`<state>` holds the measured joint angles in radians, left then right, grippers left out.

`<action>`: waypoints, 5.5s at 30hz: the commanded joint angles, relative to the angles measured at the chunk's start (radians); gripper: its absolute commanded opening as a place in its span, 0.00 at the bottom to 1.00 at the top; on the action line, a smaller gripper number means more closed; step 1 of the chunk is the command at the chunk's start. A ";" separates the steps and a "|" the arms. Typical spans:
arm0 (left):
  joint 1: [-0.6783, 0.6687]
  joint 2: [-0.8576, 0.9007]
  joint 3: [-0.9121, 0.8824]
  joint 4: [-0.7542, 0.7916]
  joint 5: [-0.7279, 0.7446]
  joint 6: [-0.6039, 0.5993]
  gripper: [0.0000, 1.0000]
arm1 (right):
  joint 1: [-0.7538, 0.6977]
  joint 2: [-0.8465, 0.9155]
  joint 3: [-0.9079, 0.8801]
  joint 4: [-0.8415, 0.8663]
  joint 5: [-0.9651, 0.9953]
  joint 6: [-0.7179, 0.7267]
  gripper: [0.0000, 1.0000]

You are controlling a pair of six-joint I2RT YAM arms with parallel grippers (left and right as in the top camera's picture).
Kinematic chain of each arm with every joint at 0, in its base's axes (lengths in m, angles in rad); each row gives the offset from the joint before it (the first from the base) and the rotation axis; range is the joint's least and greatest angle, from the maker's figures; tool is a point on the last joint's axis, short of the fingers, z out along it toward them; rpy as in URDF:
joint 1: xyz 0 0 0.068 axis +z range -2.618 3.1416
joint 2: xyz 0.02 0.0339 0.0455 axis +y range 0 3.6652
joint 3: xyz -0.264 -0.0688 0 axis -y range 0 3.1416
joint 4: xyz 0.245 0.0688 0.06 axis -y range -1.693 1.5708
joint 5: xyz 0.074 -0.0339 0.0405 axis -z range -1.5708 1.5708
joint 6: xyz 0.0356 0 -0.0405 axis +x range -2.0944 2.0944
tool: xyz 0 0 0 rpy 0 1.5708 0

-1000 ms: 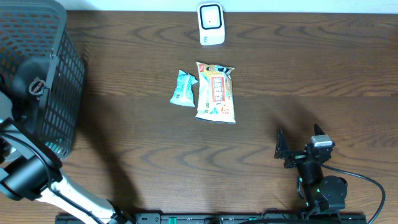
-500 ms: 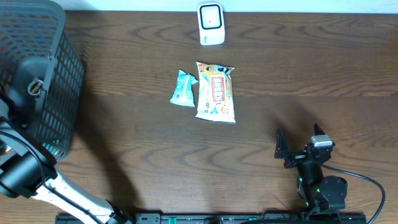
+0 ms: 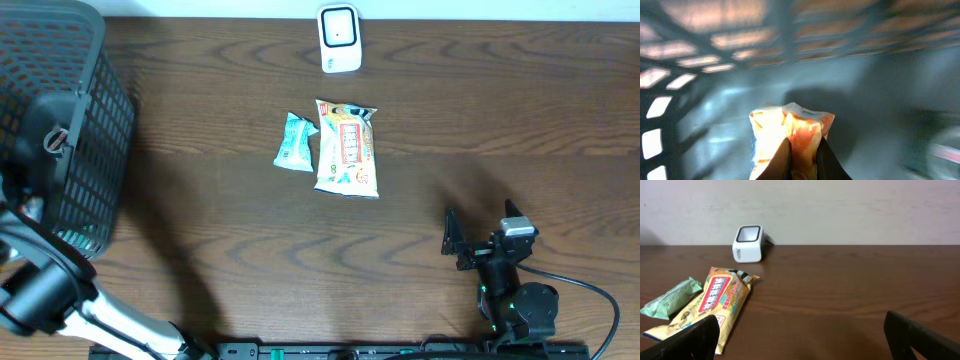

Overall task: Scan the item barcode
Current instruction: 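Grasp the small orange packet in the basket with the left gripper, then carry the orange packet under the scanner and set it on the table, then open the left gripper and move it back into the basket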

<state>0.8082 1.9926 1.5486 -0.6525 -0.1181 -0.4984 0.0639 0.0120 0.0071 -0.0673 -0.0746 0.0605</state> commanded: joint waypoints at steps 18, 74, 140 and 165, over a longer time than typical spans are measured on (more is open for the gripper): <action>-0.254 -0.522 0.005 0.213 0.690 0.031 0.07 | -0.006 -0.005 -0.001 -0.004 -0.003 0.002 0.99; -0.978 0.019 -0.042 0.025 0.310 0.433 0.15 | -0.006 -0.005 -0.001 -0.004 -0.003 0.002 0.99; -0.135 -0.343 0.007 -0.246 0.241 -0.083 1.00 | -0.006 -0.005 -0.001 -0.004 -0.003 0.002 0.99; -0.135 -0.164 -0.008 -0.302 -0.014 -0.230 1.00 | -0.006 -0.005 -0.001 -0.004 -0.003 0.002 0.99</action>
<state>0.6716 1.7901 1.5478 -0.9443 -0.0685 -0.7109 0.0639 0.0120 0.0071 -0.0669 -0.0746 0.0608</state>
